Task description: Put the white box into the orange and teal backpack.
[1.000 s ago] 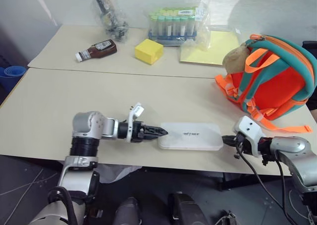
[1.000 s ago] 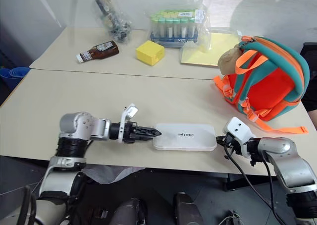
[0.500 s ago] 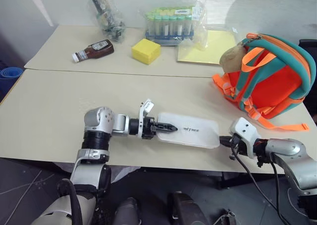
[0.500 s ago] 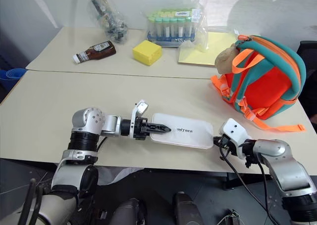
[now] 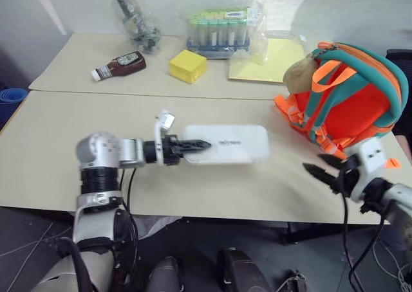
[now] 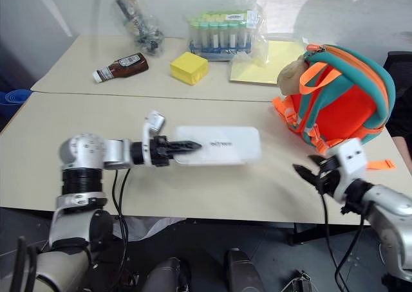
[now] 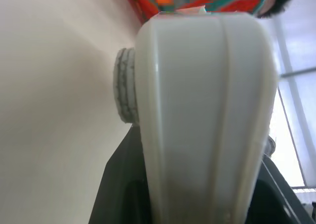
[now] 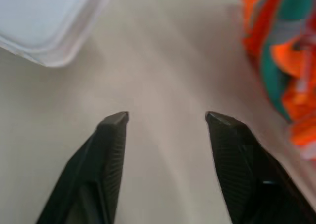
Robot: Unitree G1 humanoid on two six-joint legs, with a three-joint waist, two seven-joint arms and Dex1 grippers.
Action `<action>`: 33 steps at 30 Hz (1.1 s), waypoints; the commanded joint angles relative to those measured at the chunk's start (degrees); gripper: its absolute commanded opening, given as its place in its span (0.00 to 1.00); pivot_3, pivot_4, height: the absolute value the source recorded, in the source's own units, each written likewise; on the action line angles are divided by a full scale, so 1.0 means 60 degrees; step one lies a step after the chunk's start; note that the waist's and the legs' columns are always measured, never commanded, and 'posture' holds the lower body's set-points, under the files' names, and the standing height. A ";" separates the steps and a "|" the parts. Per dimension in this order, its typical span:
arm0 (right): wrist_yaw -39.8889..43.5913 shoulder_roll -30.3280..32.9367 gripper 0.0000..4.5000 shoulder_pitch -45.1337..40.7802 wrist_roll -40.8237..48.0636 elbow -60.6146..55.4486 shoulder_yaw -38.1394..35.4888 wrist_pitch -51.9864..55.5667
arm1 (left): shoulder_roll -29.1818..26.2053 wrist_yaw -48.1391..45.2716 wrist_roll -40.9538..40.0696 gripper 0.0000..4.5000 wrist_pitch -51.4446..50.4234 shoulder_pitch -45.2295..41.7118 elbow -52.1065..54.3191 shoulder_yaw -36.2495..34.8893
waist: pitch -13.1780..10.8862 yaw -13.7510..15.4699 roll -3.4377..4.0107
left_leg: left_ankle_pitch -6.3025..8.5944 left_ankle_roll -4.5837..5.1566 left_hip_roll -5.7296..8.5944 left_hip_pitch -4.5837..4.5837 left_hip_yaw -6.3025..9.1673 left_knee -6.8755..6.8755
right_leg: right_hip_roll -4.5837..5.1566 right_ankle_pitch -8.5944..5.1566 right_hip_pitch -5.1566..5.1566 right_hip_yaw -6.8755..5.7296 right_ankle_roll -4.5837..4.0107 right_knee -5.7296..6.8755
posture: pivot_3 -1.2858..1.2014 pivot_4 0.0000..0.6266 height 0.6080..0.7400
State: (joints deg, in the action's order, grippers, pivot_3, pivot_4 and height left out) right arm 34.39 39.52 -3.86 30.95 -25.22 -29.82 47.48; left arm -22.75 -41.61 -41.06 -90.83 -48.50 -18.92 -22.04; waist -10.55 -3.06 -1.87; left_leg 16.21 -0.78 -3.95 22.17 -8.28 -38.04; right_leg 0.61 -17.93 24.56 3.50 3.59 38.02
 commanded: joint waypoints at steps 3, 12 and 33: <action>-0.1699 -0.0425 1.00 -0.2116 -0.0169 0.1285 0.0009 0.0041 | -0.0979 -0.0800 -0.1271 0.28 0.0146 -0.0102 0.1085 -0.0998 | -0.0001 -0.0044 -0.0001 | -0.0001 -0.0002 -0.0001 -0.0004 0.0001 0.0006 | 0.0001 -0.0001 -0.0002 -0.0006 -0.0005 -0.0005 | 0.52 0.24 1.00; -0.2342 -0.1663 1.00 -0.5557 -0.0650 0.4913 0.1303 -0.1177 | -0.1373 -0.0330 -0.1383 0.28 0.0799 0.0114 0.1472 -0.0892 | -0.0006 -0.0064 0.0008 | -0.0003 0.0002 0.0003 0.0007 -0.0007 0.0015 | 0.0006 -0.0001 0.0011 -0.0002 -0.0005 -0.0012 | 0.52 0.24 1.00; 0.1159 -0.0774 0.01 -0.5736 0.1363 0.3208 0.2596 -0.0165 | -0.2122 -0.0318 -0.1773 0.28 0.2071 -0.0026 0.1484 -0.1332 | -0.0018 -0.0328 0.0027 | -0.0011 -0.0029 -0.0028 0.0019 -0.0019 0.0032 | -0.0013 -0.0003 0.0041 -0.0005 -0.0007 -0.0004 | 0.52 0.24 1.00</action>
State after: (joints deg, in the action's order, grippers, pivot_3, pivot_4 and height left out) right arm 38.62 33.38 -37.69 34.61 0.61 -13.80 43.30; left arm -33.90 -40.90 -49.46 -80.89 -46.49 -10.31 -28.99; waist -10.66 -5.04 -1.71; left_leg 16.11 -1.01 -4.14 22.28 -8.38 -37.80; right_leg 0.52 -17.96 24.83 3.47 3.53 37.99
